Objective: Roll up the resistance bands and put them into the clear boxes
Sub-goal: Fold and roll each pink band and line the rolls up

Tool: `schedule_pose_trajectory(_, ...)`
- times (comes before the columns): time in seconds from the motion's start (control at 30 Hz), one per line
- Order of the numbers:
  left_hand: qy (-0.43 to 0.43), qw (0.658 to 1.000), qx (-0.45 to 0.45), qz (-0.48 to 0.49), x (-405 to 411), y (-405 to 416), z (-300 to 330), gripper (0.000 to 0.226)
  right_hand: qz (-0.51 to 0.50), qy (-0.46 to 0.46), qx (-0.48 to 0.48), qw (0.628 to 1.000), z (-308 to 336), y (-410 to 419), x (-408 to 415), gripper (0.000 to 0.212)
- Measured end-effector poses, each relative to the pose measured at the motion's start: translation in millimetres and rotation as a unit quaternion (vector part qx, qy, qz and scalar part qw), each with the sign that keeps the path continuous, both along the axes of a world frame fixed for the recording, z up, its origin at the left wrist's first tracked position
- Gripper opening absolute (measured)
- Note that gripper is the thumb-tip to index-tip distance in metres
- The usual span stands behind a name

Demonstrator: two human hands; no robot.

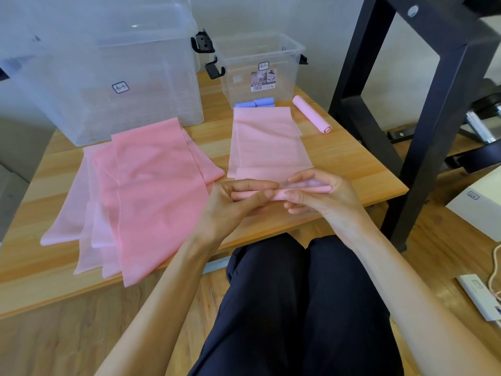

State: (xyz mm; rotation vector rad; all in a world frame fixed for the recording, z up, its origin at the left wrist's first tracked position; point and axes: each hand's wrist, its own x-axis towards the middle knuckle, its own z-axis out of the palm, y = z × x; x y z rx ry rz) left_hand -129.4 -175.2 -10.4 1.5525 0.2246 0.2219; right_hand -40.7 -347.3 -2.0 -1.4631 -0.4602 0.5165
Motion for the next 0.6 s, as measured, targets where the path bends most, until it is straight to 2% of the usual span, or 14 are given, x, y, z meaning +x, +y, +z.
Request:
schedule_pose_trajectory(0.23,0.005,1.0,-0.007,0.002,1,-3,3,0.015,-0.028,-0.01,0.01,0.999,-2,-5,-2,0.013)
schedule_pose_trajectory(0.6,0.014,1.0,-0.01,0.018,-2,6,11,0.016,-0.012,-0.015,-0.004,1.0,4,1,-5,0.022)
